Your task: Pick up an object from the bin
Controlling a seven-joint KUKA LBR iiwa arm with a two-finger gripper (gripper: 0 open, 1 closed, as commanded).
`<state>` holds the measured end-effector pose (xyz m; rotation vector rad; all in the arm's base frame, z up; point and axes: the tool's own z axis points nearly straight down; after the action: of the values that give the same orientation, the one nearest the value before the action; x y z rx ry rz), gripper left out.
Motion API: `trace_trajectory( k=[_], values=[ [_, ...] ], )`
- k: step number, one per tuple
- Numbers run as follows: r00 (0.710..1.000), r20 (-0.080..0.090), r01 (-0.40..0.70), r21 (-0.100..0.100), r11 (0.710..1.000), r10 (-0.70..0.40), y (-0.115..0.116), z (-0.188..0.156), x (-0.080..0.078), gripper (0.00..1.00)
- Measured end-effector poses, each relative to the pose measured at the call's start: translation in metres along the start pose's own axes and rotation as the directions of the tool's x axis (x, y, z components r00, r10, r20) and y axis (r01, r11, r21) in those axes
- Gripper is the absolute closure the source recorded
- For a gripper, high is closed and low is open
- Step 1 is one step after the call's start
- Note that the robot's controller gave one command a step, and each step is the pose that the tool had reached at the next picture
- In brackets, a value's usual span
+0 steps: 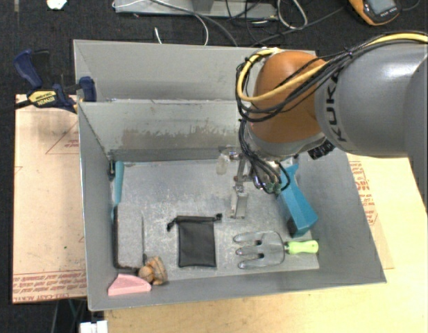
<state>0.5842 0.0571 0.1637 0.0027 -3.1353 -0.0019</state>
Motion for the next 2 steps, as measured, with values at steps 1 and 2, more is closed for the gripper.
trace_trajectory(
  k=[1,2],
  values=[
    [1.0,0.008,-0.002,0.0,1.0,0.002,0.0,-0.004,-0.002,0.0],
    [1.0,0.01,0.027,-0.002,1.0,-0.027,0.057,0.084,0.029,0.0]
  ],
)
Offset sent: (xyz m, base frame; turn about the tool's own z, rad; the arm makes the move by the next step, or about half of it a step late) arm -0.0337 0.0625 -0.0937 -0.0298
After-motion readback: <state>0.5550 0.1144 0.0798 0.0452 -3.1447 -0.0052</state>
